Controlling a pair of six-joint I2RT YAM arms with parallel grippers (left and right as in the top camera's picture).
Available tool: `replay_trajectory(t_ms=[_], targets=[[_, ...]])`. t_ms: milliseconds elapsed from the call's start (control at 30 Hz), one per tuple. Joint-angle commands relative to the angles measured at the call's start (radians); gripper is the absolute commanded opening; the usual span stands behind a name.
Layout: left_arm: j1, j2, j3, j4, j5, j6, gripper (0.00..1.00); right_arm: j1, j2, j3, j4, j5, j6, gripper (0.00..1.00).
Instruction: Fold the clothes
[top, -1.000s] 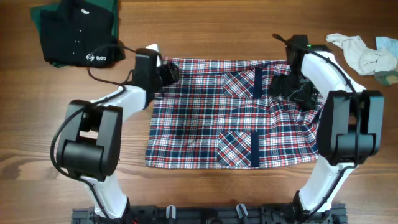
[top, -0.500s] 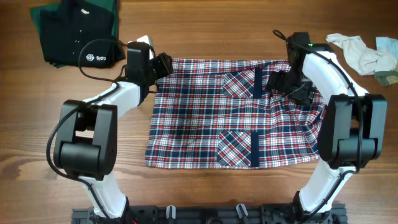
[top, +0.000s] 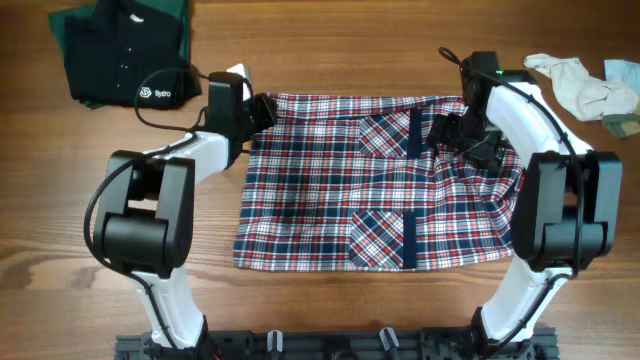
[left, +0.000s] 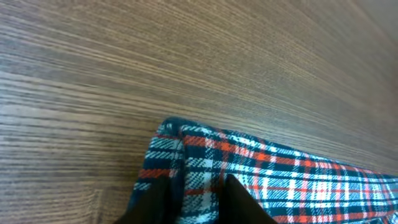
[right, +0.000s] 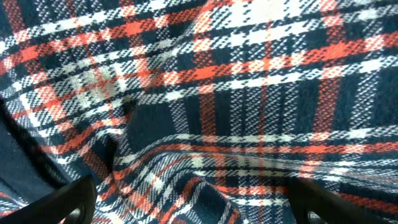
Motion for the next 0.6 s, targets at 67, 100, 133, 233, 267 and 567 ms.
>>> replay_trajectory(t_ms=[67,100,133,233,267,567], targets=[[-0.004,0.015,0.014,0.006,0.013,-0.002,0.18,0.006,-0.021,-0.009,0.011,-0.013,-0.005,1.0],[-0.003,0.015,0.016,0.006,0.013,-0.002,0.12,0.006,-0.021,-0.009,0.012,-0.013,-0.006,1.0],[-0.004,0.015,0.021,0.006,0.014,-0.002,0.07,0.006,-0.021,-0.009,0.012,-0.013,-0.008,1.0],[-0.004,0.015,0.054,0.006,0.022,-0.003,0.04,0.006,-0.021,-0.009,0.012,-0.013,-0.008,1.0],[-0.004,0.015,0.072,0.008,0.021,-0.003,0.04,0.006,-0.021,-0.009,0.013,-0.013,-0.008,1.0],[-0.002,0.015,0.097,0.229,-0.177,-0.127,0.04,0.006,-0.021,-0.009,0.036,-0.05,0.003,1.0]])
